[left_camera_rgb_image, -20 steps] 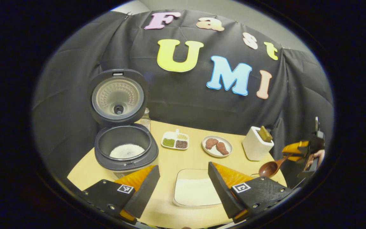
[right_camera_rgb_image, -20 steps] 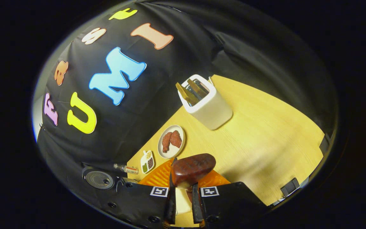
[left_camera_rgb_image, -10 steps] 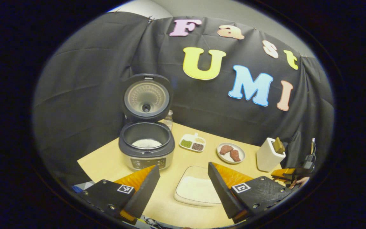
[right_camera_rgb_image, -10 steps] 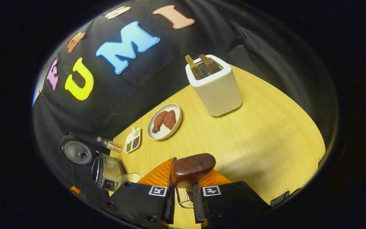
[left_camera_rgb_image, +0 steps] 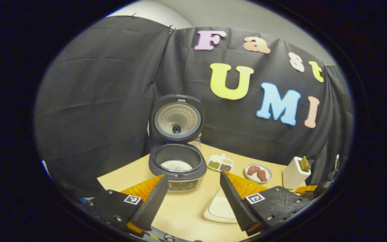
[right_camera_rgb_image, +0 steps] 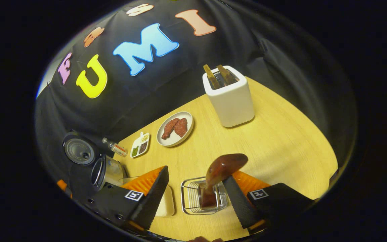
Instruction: Close the left gripper, press the button to open the rice cooker; take a wooden spoon from the chopstick holder with the right hand, scoop a spoonful of rice and pour it into the rice cooker, then put the wooden spoon back into the chopstick holder.
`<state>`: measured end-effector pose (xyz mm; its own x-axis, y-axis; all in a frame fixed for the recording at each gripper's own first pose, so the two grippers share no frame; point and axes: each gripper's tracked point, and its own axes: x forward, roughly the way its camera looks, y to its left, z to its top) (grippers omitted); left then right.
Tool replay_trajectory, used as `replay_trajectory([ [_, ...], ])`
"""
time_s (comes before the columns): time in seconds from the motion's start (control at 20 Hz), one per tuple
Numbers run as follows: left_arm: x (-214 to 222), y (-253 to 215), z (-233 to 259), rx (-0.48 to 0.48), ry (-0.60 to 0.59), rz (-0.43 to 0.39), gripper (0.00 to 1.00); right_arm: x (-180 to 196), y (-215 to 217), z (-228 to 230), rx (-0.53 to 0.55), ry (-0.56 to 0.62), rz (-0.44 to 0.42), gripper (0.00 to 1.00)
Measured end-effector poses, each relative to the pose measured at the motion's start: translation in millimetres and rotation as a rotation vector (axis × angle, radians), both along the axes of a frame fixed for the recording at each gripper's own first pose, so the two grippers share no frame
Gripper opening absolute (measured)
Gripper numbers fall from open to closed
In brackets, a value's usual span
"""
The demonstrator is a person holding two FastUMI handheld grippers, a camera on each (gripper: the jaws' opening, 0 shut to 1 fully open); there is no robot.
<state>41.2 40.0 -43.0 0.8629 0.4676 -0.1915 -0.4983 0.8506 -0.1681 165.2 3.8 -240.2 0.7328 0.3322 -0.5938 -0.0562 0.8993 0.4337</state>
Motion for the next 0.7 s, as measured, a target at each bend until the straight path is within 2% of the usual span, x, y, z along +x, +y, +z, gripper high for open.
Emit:
replay_trajectory([
  [0.05,3,10,10,0.01,-0.012,-0.001,0.96,-7,-7,2,-0.034,-0.013,-0.005,0.98],
  [0.4,41,92,84,0.093,-0.091,-0.007,0.96,-41,-57,46,-0.23,-0.171,-0.142,0.98],
  [0.7,93,158,135,0.175,-0.131,-0.044,0.96,-77,-64,110,-0.363,-0.361,-0.258,0.98],
])
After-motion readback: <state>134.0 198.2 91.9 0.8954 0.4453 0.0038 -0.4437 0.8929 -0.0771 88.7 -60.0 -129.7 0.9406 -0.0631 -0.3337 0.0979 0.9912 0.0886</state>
